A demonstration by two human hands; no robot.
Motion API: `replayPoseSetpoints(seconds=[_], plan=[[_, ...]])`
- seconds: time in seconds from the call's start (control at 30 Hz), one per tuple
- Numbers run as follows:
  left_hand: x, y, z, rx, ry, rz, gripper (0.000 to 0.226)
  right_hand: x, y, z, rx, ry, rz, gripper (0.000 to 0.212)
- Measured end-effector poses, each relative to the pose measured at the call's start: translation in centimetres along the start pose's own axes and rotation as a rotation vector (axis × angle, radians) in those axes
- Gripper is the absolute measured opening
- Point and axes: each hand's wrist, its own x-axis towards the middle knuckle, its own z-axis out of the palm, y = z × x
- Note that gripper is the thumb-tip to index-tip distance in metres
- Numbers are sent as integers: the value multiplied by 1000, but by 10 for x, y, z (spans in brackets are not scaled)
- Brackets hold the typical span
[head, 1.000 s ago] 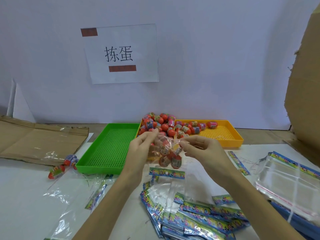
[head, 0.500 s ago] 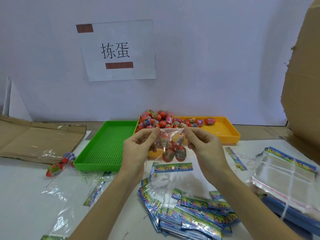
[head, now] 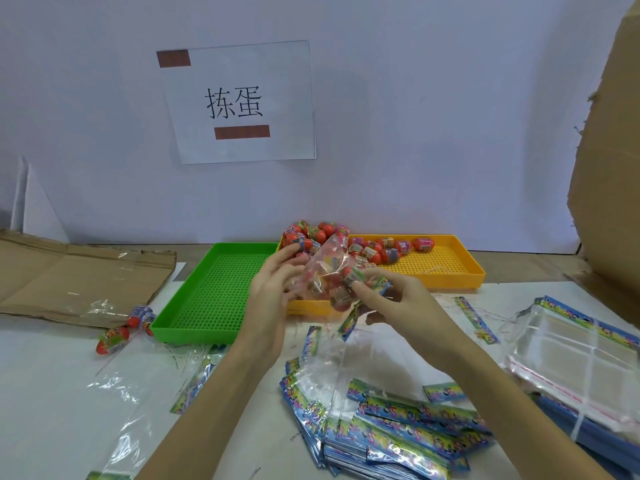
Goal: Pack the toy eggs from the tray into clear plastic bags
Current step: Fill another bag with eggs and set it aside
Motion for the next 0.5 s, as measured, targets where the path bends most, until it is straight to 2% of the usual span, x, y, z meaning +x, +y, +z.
replayPoseSetpoints(seconds=[0.07,0.13,0.23,0.33,0.5], plan=[[-2,2,-2,107,-94,-18,27,-1,-1,-7,-81,-76,-24,21],[-3,1,-2,146,-93,-10,33,-1,-2,-11,-170,-120,-52,20],[-4,-5,-3,148,-58,-19,20,0,-1,-10,-155,-143,-10,40],[-3,-6,-4,125,-12,0,6,2,1,-7,-184,-86,4,54],[-6,-11,3,29,122,9,4,4,2,1,37,45,13,51]])
